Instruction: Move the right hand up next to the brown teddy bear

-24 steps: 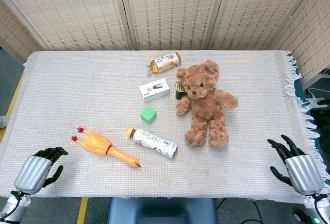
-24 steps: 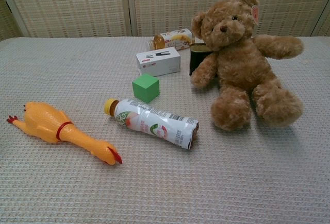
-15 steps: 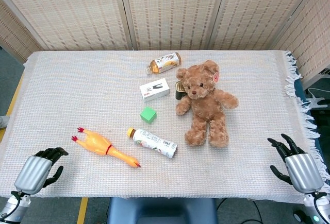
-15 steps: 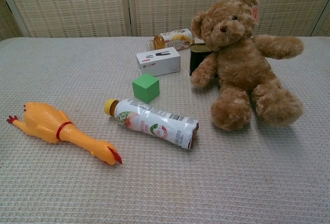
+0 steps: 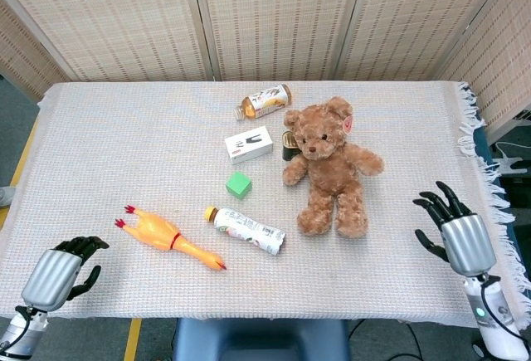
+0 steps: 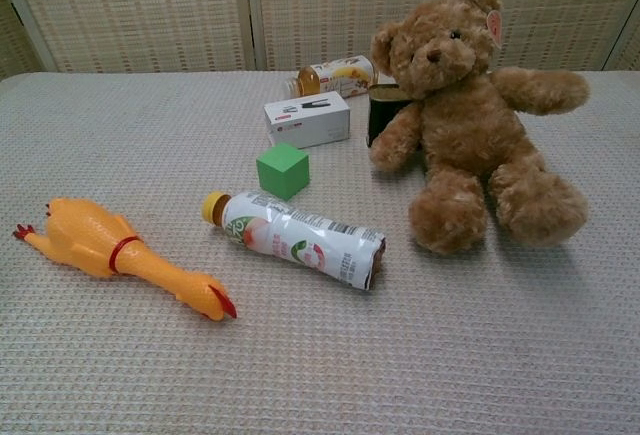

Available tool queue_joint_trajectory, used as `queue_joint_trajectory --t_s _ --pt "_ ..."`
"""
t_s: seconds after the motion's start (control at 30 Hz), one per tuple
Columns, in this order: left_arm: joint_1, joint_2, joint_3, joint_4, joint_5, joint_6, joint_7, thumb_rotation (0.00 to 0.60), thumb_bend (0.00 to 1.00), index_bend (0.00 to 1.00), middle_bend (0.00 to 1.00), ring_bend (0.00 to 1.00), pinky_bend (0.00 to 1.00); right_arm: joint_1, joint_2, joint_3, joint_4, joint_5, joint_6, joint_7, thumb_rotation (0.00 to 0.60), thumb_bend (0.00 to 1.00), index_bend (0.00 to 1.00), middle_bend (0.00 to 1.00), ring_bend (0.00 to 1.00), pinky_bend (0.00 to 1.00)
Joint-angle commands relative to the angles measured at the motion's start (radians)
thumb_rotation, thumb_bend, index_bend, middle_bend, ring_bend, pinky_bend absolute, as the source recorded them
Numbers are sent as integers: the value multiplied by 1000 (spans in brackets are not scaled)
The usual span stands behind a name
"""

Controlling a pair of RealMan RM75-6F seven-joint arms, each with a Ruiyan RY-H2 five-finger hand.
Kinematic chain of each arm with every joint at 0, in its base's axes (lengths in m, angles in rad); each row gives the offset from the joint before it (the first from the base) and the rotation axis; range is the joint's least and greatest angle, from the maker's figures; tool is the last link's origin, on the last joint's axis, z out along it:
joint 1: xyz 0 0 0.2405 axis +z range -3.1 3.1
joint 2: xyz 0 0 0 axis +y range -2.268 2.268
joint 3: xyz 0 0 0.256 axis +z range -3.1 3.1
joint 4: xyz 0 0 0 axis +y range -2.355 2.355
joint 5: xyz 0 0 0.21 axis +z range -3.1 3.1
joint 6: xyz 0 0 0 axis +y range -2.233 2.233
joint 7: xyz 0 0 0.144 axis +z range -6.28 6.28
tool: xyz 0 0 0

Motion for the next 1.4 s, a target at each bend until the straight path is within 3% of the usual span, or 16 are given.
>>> queue_joint_trajectory --t_s 0.03,0.37,0.5,0.73,1.13,1.4 --pt "1 -1 1 2 4 2 4 600 444 335 314 310 473 61 -57 47 65 12 -17 -33 600 81 301 244 88 479" --pt "-3 1 2 -8 -14 -23 18 600 445 336 316 311 473 193 -178 101 258 103 -163 -70 600 68 289 233 85 460" --pt "-4 2 2 -10 -16 -27 23 600 445 336 316 311 473 234 -228 103 331 109 -180 -49 600 68 253 203 70 369" --pt "-2 4 4 -12 -11 -21 20 600 446 336 316 311 473 302 -332 94 497 104 -183 -31 600 68 258 202 70 368" --pt "-6 6 7 -18 -14 -34 23 600 444 336 316 310 473 374 -481 108 749 157 -194 54 600 98 359 203 71 368" --pt "-6 5 10 -16 -12 -35 26 600 445 337 316 311 473 407 -544 106 862 181 -197 107 600 106 429 202 75 382"
